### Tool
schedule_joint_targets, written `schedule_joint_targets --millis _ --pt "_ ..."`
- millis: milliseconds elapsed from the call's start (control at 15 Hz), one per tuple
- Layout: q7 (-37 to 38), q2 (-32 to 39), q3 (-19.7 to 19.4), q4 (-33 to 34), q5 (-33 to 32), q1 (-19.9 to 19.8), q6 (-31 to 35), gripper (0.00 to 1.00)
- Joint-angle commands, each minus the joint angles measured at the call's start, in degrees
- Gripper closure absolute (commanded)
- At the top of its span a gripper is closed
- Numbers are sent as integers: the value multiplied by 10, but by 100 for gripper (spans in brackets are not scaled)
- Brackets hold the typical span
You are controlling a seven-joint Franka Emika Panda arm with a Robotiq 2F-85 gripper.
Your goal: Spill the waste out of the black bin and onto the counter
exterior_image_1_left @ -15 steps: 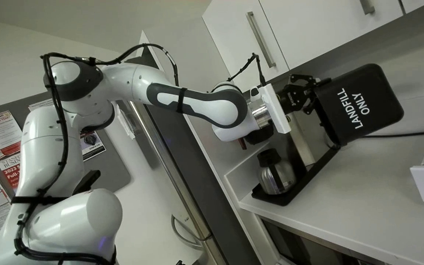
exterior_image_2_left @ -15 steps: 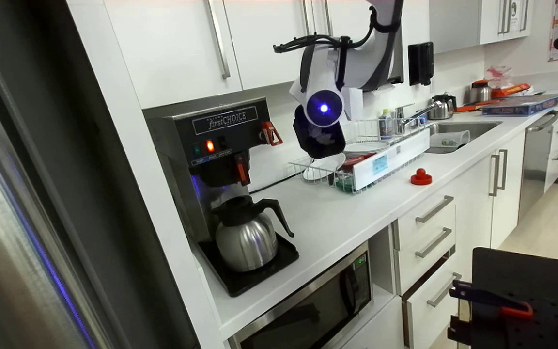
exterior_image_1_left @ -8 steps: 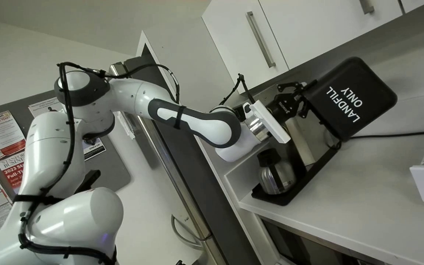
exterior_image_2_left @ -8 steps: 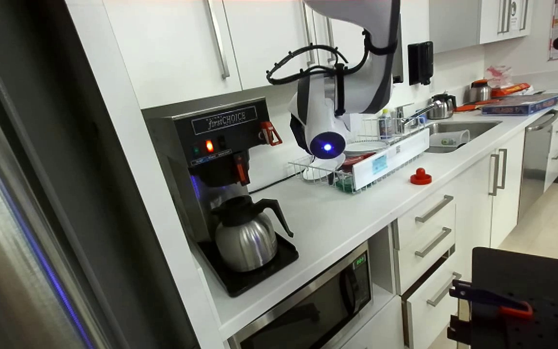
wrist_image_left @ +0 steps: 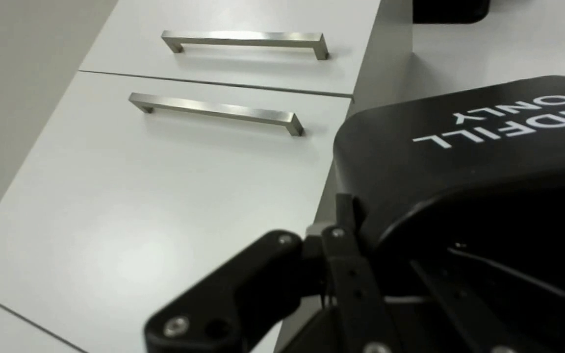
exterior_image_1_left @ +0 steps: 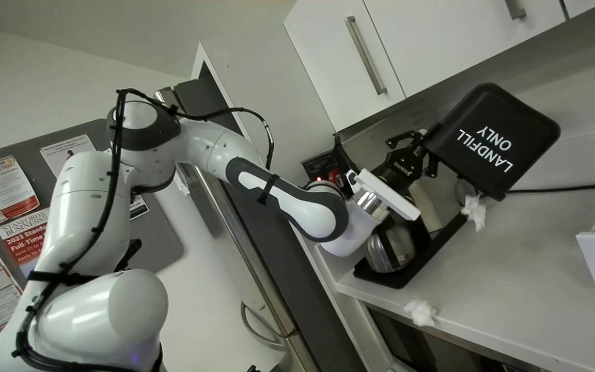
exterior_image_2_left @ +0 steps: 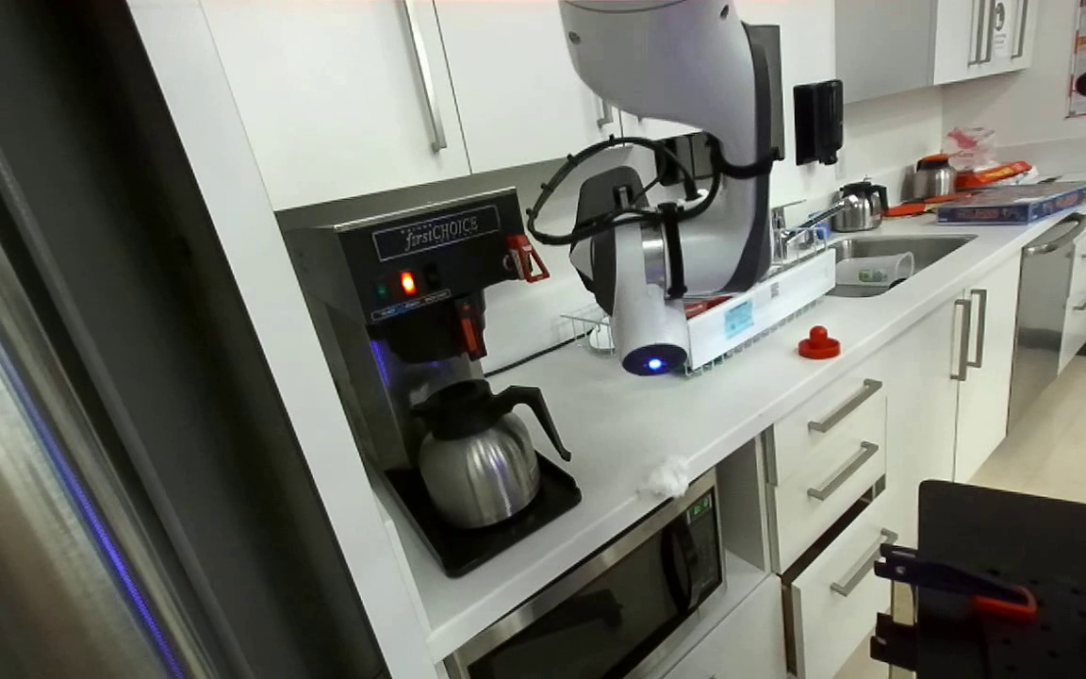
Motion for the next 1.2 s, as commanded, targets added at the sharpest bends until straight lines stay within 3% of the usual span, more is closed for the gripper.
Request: schedule_joint_targets --millis 0,267,533,800,1133 --pt "-36 -46 155 1 -44 -149 -136 98" --pt "-59 -52 288 0 -85 -284 -210 98" --pt "-56 -106 360 -23 -112 -362 -136 98" --pt "-43 -184 393 -43 -107 -409 -4 98" --pt "-42 -285 393 -59 -88 -431 148 98"
